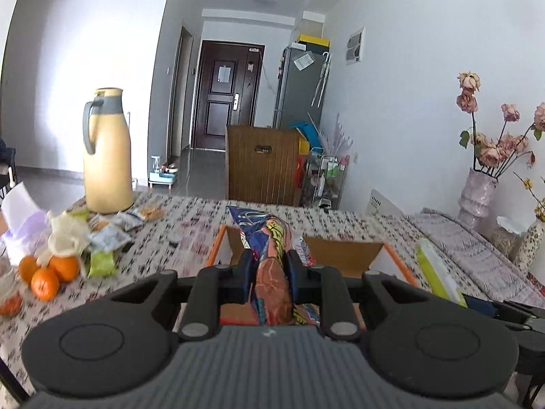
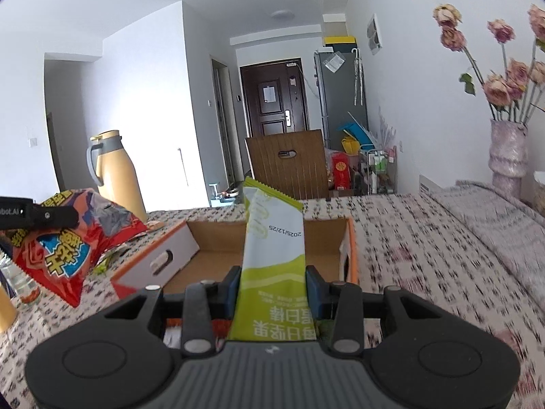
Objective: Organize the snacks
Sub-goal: 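Carry both snacks into the cardboard box and open both tools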
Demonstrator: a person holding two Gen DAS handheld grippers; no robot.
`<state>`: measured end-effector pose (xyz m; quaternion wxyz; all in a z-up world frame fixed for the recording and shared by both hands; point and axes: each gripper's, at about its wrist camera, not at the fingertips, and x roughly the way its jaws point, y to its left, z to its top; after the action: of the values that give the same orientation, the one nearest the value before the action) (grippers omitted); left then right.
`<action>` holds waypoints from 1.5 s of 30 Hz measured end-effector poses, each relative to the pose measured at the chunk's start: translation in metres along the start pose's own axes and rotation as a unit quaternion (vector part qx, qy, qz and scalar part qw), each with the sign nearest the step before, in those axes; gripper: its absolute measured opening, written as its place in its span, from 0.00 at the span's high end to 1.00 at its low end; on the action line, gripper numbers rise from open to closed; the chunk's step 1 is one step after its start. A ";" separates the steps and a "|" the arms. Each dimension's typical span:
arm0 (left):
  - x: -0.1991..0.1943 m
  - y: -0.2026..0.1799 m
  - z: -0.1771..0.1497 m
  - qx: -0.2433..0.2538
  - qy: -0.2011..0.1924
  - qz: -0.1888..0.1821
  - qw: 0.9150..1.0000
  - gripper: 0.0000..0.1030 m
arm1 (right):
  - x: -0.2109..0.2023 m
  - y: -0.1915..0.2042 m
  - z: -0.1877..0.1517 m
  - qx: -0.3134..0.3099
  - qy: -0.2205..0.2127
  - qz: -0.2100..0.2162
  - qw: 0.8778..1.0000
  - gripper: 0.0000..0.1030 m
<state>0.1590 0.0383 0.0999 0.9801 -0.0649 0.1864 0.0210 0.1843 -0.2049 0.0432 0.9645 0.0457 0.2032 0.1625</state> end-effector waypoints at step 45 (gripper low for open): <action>0.154 -0.004 -0.005 0.030 0.079 0.048 0.995 0.00 | 0.168 0.003 0.019 -0.063 0.138 -0.053 0.987 0.00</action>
<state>0.3003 0.0360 0.0388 0.9618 -0.0274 0.2664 0.0576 0.3365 -0.1463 -0.0025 0.9355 -0.0485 0.3256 0.1283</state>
